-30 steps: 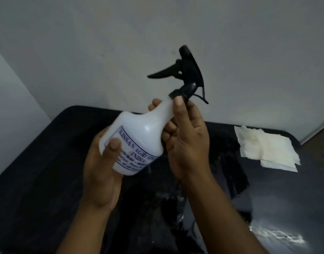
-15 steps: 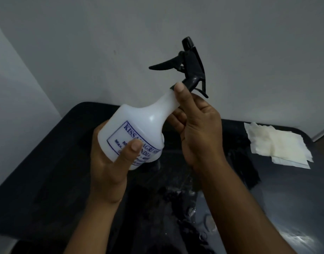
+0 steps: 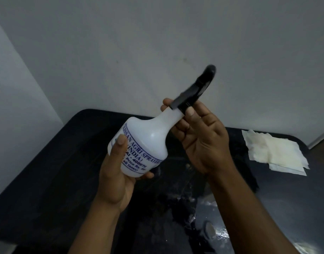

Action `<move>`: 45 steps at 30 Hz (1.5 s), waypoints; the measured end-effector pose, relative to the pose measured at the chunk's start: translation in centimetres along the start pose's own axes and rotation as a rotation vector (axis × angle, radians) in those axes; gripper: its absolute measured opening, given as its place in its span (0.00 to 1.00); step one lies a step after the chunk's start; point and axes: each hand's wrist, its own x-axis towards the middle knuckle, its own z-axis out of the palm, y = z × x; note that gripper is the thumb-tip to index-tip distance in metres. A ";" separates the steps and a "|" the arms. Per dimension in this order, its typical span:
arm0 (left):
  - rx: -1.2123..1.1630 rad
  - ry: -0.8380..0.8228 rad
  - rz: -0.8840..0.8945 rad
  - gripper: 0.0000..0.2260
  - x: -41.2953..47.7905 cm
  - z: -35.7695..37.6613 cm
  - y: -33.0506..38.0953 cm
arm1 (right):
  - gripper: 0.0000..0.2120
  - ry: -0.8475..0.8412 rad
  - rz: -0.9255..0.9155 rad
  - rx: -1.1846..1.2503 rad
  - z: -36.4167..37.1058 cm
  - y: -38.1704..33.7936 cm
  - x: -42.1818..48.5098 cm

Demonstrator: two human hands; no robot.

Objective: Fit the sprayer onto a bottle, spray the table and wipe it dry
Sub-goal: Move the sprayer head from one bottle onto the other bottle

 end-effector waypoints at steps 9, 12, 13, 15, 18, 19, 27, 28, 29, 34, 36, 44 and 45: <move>0.006 0.023 -0.018 0.40 -0.3 0.4 -0.6 | 0.21 0.132 0.006 0.009 0.2 1.0 0.4; 0.000 0.008 -0.035 0.40 -0.3 0.3 -0.8 | 0.16 0.147 -0.017 0.026 0.2 1.2 0.4; -0.006 0.011 -0.034 0.40 -0.3 0.3 -0.9 | 0.14 0.122 -0.011 0.051 0.2 1.2 0.4; -0.015 0.022 -0.027 0.39 -0.3 0.4 -1.0 | 0.12 0.079 0.014 0.108 0.1 1.3 0.2; -0.025 0.023 -0.014 0.36 -0.3 0.5 -1.0 | 0.15 0.048 0.021 0.162 -0.1 1.4 0.0; -0.028 0.023 -0.013 0.37 -0.3 0.5 -1.1 | 0.16 0.043 0.010 0.161 -0.1 1.4 0.0; -0.018 0.012 -0.041 0.39 -0.2 0.5 -1.5 | 0.13 0.084 -0.035 0.061 -0.4 1.2 0.1; -0.025 0.018 -0.046 0.41 -0.2 0.4 -1.5 | 0.13 0.063 -0.019 0.080 -0.5 1.3 0.1; -0.030 0.021 -0.048 0.43 -0.2 0.3 -1.5 | 0.13 0.045 -0.003 0.099 -0.5 1.3 0.0; -0.025 0.001 -0.040 0.41 -0.1 0.4 -1.7 | 0.20 0.003 -0.019 0.102 -0.9 1.1 0.1; -0.028 -0.016 -0.036 0.40 -0.1 0.4 -1.8 | 0.22 0.017 -0.041 0.075 -1.0 1.0 0.2; -0.032 -0.025 -0.030 0.36 -0.3 0.6 -2.1 | 0.14 0.004 -0.015 0.124 -1.5 1.0 0.1; -0.032 -0.023 -0.026 0.36 -0.3 0.6 -2.1 | 0.14 -0.002 -0.011 0.125 -1.6 1.1 0.1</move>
